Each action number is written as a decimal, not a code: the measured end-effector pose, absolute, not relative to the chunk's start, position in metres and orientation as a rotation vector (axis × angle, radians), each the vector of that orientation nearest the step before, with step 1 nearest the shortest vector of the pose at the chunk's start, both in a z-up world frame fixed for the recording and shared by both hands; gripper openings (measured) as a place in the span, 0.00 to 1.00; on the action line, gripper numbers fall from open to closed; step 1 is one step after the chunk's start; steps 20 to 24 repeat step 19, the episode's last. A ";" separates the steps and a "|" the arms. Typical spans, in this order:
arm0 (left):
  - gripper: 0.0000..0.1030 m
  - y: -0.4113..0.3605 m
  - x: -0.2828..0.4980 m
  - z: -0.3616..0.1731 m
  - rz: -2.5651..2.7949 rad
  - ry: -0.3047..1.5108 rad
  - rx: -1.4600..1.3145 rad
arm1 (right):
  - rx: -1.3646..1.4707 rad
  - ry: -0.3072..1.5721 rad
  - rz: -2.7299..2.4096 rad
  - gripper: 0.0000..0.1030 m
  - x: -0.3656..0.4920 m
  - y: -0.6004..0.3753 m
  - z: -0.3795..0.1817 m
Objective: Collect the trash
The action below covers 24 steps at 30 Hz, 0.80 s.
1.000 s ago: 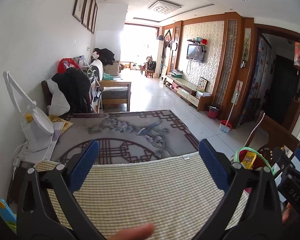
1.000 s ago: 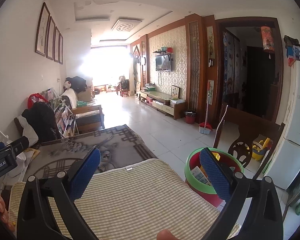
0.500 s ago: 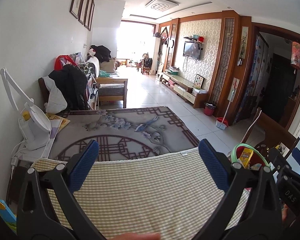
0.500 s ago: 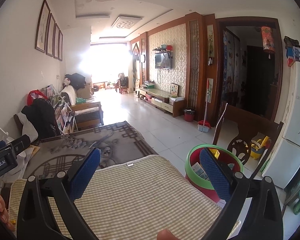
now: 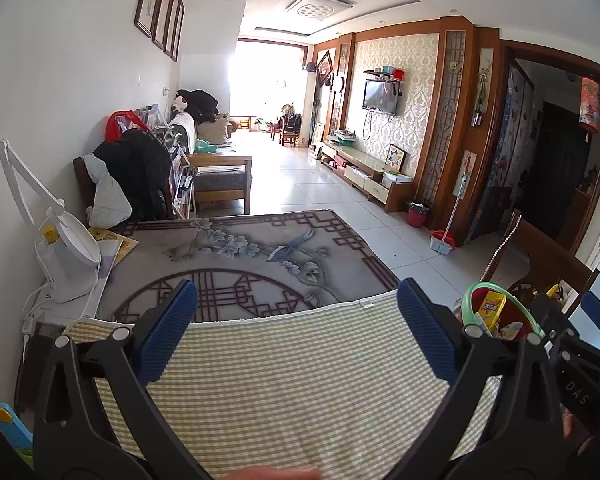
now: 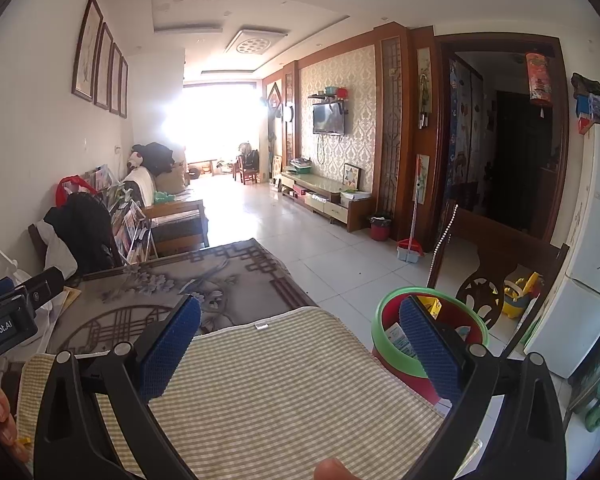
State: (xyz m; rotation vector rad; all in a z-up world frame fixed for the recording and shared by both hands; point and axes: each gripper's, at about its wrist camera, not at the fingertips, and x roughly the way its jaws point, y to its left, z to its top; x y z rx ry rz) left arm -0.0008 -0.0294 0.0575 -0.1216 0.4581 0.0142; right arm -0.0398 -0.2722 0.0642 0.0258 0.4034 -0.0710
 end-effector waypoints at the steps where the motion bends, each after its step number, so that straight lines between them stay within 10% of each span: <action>1: 0.95 -0.029 -0.001 0.057 0.014 0.458 -0.122 | 0.026 0.404 -0.071 0.93 -0.040 -0.272 0.064; 24: 0.95 -0.008 0.008 0.017 0.113 0.580 -0.112 | -0.084 0.676 0.045 0.93 0.035 -0.251 -0.037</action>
